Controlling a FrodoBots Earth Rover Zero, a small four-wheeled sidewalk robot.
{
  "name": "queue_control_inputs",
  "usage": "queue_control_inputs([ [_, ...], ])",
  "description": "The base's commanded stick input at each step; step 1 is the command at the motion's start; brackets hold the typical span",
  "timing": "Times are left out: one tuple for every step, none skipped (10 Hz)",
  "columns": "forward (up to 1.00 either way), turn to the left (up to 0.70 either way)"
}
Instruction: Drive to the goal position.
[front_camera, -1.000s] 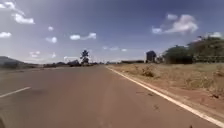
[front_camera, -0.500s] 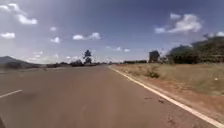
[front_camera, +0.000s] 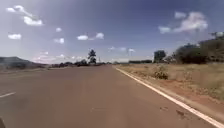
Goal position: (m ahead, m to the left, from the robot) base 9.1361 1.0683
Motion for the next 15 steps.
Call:
queue_control_inputs([
  [0.85,0.0],
  [0.85,0.0],
  [0.85,0.0],
  [0.85,0.0],
  [0.85,0.0],
  [0.85,0.0],
  [0.85,0.0],
  [0.85,0.0],
  [0.85,0.0],
  [0.85,0.0],
  [0.85,0.0],
  [0.85,0.0],
  [0.85,0.0],
  [0.85,0.0],
  [0.85,0.0],
])
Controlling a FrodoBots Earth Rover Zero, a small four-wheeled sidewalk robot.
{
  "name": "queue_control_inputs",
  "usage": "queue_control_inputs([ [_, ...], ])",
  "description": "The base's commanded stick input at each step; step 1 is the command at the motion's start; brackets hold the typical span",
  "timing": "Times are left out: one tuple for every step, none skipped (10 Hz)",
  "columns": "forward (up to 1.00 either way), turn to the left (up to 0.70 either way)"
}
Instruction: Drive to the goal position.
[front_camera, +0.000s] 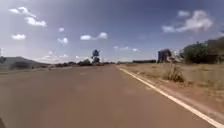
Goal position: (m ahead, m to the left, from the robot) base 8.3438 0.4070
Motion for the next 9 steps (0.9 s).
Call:
queue_control_inputs([
  [0.85,0.0],
  [0.85,0.0],
  [0.85,0.0],
  [0.85,0.0],
  [0.85,0.0],
  [0.85,0.0],
  [0.85,0.0],
  [0.85,0.0],
  [0.85,0.0],
])
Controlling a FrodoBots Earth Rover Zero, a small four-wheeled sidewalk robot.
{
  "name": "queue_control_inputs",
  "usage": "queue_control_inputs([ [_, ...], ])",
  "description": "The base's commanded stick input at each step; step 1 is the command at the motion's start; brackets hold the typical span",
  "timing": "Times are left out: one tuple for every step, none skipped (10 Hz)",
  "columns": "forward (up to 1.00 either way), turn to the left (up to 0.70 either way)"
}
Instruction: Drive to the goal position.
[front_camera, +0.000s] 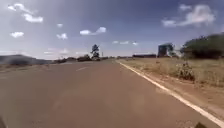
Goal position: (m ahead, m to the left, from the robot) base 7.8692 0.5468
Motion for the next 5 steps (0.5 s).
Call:
queue_control_inputs([
  [0.85,0.0],
  [0.85,0.0],
  [0.85,0.0],
  [0.85,0.0],
  [0.85,0.0],
])
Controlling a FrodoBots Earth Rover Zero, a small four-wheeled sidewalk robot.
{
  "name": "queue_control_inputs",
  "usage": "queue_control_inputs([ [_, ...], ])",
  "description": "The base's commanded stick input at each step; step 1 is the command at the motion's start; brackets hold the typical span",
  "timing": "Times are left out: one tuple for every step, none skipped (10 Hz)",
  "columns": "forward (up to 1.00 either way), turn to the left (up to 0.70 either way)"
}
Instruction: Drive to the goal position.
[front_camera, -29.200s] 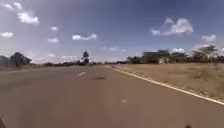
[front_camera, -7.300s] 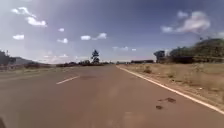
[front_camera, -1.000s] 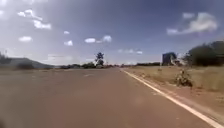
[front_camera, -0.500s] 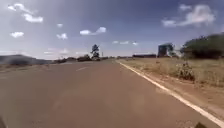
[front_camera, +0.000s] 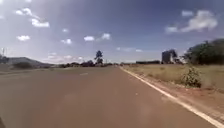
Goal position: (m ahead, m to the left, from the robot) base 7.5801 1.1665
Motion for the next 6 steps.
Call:
queue_control_inputs([
  [0.85,-0.15],
  [0.85,-0.34],
  [0.85,-0.34],
  [0.85,-0.34],
  [0.85,-0.34],
  [0.85,-0.34],
])
